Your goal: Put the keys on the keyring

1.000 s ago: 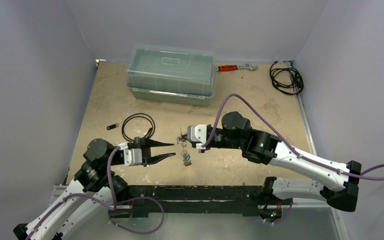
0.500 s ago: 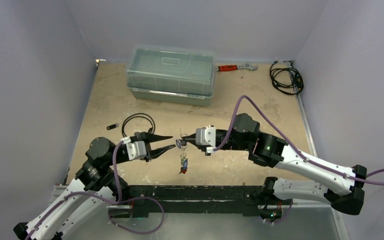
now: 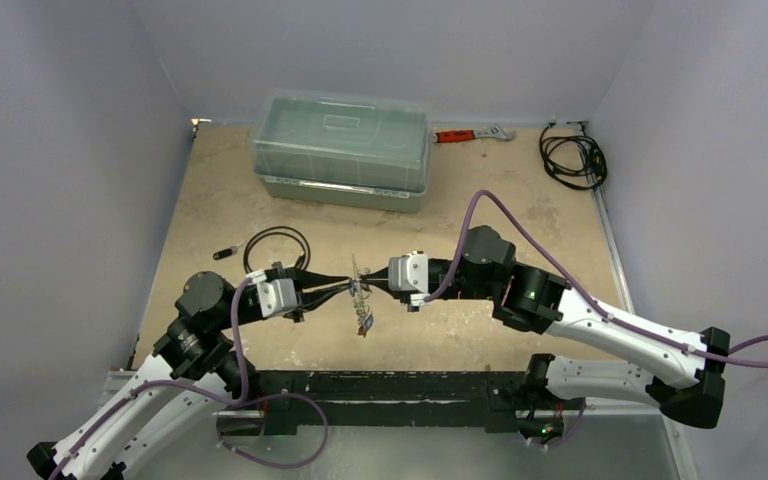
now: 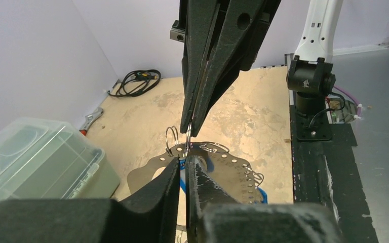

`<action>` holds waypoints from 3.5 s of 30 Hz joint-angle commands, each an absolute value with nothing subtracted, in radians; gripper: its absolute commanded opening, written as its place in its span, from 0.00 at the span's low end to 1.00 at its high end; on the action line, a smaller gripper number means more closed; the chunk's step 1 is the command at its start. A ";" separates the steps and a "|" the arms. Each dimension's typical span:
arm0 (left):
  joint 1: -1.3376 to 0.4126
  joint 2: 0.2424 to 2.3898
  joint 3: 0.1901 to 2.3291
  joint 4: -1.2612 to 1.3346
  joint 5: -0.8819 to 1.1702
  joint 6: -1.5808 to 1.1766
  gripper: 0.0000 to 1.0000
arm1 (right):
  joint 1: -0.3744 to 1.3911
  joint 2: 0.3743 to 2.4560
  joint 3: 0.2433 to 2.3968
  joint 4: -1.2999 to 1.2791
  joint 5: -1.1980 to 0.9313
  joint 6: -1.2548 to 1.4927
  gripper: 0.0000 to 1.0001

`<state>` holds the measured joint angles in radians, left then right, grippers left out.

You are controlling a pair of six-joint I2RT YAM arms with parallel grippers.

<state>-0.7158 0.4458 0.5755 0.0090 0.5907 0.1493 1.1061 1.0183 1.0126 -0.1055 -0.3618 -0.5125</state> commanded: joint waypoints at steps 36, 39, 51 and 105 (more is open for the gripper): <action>-0.718 0.397 0.581 0.037 0.589 0.141 0.58 | 1.115 0.956 0.870 0.363 -0.437 -0.355 0.00; -0.718 0.384 0.580 0.040 0.586 0.146 0.52 | 1.115 0.963 0.871 0.355 -0.441 -0.356 0.00; -0.718 0.385 0.583 0.047 0.619 0.145 0.38 | 1.115 1.003 0.875 0.390 -0.470 -0.333 0.00; -0.717 0.380 0.622 -0.030 0.598 0.165 0.00 | 1.116 1.019 0.851 0.431 -0.466 -0.298 0.04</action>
<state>-0.7158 0.3798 0.5797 -0.0071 0.6277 0.1524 1.1118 1.0592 0.8570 0.3820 -0.5121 -0.3061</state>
